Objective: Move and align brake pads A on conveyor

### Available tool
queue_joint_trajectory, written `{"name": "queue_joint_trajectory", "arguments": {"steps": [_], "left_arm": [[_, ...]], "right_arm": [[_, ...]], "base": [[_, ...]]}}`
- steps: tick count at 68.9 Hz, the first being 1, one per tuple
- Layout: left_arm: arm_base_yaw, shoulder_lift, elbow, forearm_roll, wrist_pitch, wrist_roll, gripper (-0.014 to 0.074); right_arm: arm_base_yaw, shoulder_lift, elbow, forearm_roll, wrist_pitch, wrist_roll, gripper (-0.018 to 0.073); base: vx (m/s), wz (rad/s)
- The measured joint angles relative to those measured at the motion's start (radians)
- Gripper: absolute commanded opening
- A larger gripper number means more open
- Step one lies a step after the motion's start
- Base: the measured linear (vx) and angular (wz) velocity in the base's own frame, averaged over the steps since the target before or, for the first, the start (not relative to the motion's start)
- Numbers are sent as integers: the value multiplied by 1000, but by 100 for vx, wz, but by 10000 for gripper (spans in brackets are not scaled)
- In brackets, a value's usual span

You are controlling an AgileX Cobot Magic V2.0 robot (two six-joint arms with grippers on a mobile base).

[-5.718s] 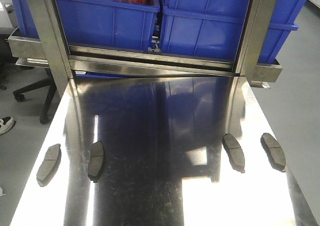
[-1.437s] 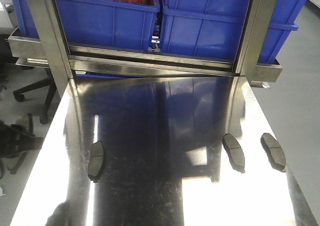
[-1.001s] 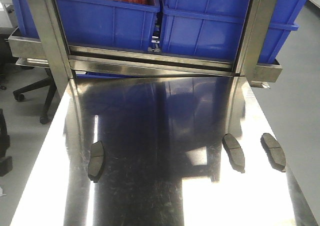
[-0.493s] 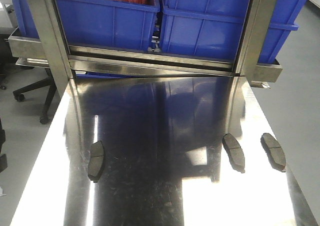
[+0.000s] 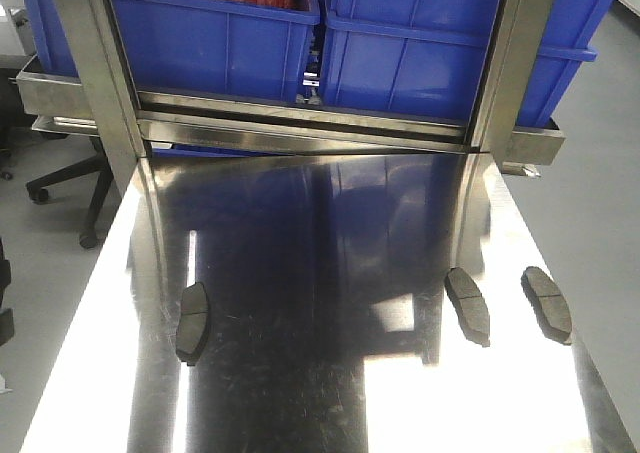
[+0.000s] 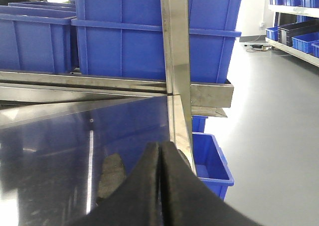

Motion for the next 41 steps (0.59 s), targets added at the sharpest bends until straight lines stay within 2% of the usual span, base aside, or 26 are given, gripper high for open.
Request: {"name": "queue_joint_trajectory", "arguments": {"steps": [22,35,41], "left_arm": [[0,0,0,0,0,0,83],[0,0,0,0,0,0,83],[0,0,0,0,0,0,83]], "right_arm": [[0,0,-14,-10,31,0,-6],[0,123,-231,-28,145,0,-4],[0,214,-329,-69,202,0,-4]], "base": [[0,0],[0,0],[0,0]]}}
